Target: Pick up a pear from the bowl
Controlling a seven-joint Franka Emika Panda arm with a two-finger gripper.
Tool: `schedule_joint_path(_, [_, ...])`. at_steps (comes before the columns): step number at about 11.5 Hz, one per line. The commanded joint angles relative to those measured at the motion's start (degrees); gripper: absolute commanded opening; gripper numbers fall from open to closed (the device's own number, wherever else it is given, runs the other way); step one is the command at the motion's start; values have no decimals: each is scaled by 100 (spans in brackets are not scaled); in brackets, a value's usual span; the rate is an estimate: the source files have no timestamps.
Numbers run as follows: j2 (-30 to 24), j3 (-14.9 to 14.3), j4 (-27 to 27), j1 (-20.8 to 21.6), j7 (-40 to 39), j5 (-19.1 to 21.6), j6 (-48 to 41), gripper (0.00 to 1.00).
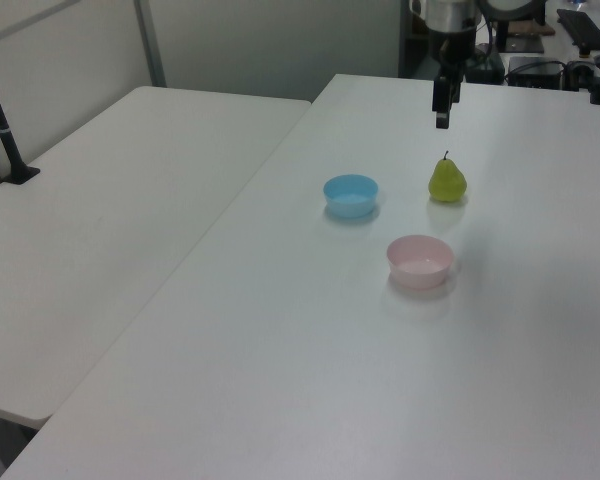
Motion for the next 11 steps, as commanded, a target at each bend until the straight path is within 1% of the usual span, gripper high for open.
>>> schedule_joint_path(1, [-236,-36,154,169,518,53,-353,100])
schedule_joint_path(3, [-342,-36,329,169,466,334,-694,100])
schedule_joint_path(11, [-272,-44,365,160,439,256,-696,100])
